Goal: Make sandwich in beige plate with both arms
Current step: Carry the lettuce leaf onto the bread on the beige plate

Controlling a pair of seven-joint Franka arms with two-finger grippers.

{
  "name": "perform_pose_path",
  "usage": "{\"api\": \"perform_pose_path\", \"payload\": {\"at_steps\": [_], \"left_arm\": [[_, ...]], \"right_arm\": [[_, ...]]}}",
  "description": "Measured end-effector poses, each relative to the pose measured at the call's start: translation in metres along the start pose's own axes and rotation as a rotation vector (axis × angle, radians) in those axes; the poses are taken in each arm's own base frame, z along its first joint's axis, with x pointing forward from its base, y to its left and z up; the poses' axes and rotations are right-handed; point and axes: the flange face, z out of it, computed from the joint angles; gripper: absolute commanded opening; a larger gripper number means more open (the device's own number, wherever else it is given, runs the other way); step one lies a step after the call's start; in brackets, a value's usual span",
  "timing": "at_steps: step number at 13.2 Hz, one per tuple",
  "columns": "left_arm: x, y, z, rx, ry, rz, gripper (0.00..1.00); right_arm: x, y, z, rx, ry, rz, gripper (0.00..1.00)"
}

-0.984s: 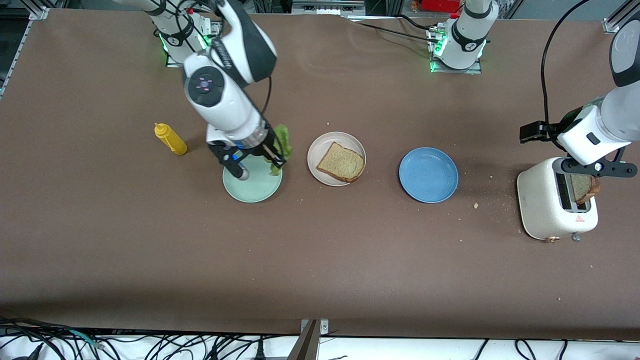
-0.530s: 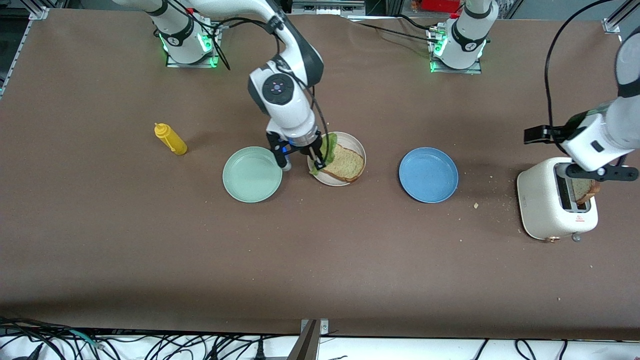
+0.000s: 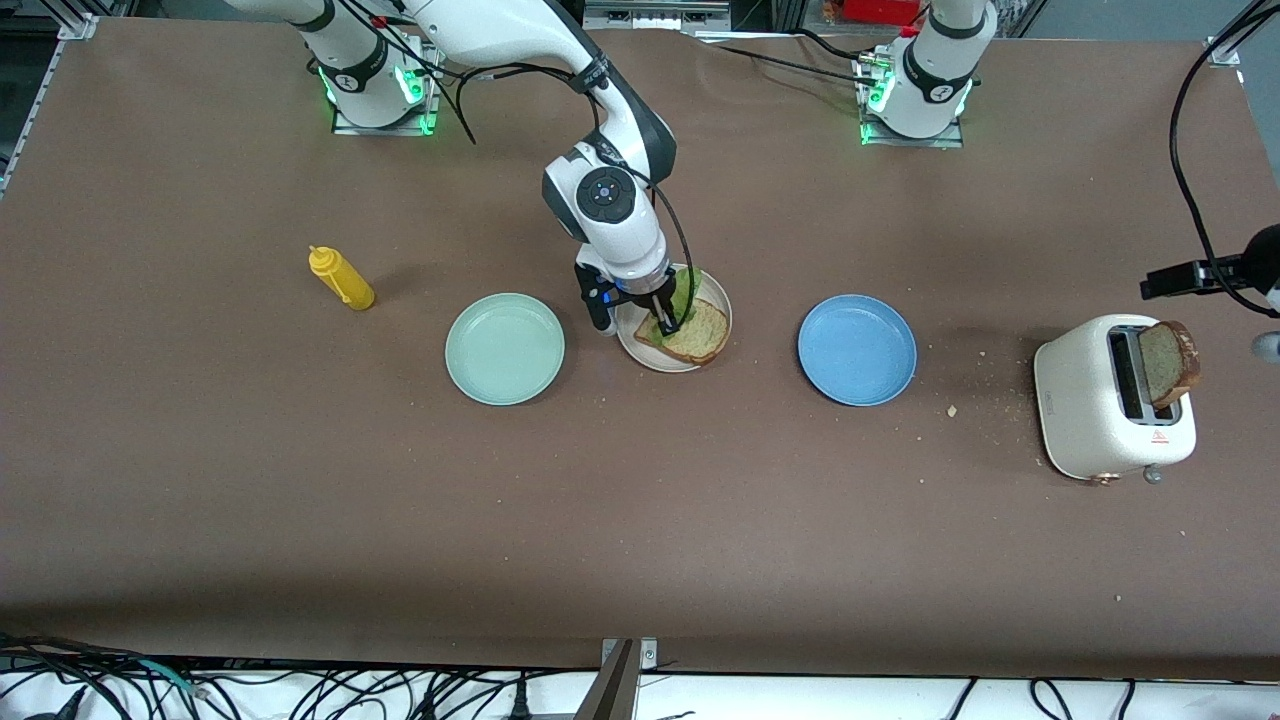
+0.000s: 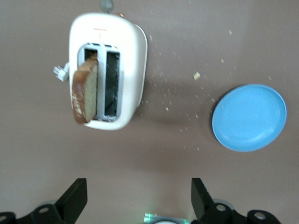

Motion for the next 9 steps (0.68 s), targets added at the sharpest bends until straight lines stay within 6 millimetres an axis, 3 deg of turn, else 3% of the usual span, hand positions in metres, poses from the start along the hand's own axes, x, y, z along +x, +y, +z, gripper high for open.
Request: {"api": "perform_pose_path", "payload": {"at_steps": [1, 2, 4, 6, 7, 9], "left_arm": [[0.007, -0.014, 0.007, -0.005, 0.014, -0.009, 0.92], [0.012, -0.031, 0.017, -0.01, 0.016, 0.009, 0.92], [0.022, -0.061, 0.042, 0.026, -0.018, 0.076, 0.89], [0.037, -0.072, 0.069, 0.042, -0.045, 0.106, 0.89], [0.048, -0.072, 0.083, 0.041, -0.038, 0.117, 0.89], [0.066, -0.072, 0.113, 0.068, -0.021, 0.134, 0.85]], "right_arm": [[-0.001, -0.001, -0.001, 0.003, -0.002, 0.0, 0.86], [-0.002, -0.003, -0.004, 0.008, -0.005, -0.001, 0.99], [-0.005, -0.008, -0.012, 0.024, -0.013, -0.002, 0.99], [-0.005, -0.019, -0.034, 0.055, -0.026, 0.001, 0.99], [0.002, -0.027, -0.052, 0.061, -0.024, 0.0, 0.99], [0.037, -0.046, -0.101, 0.036, -0.005, -0.033, 0.99]]}}
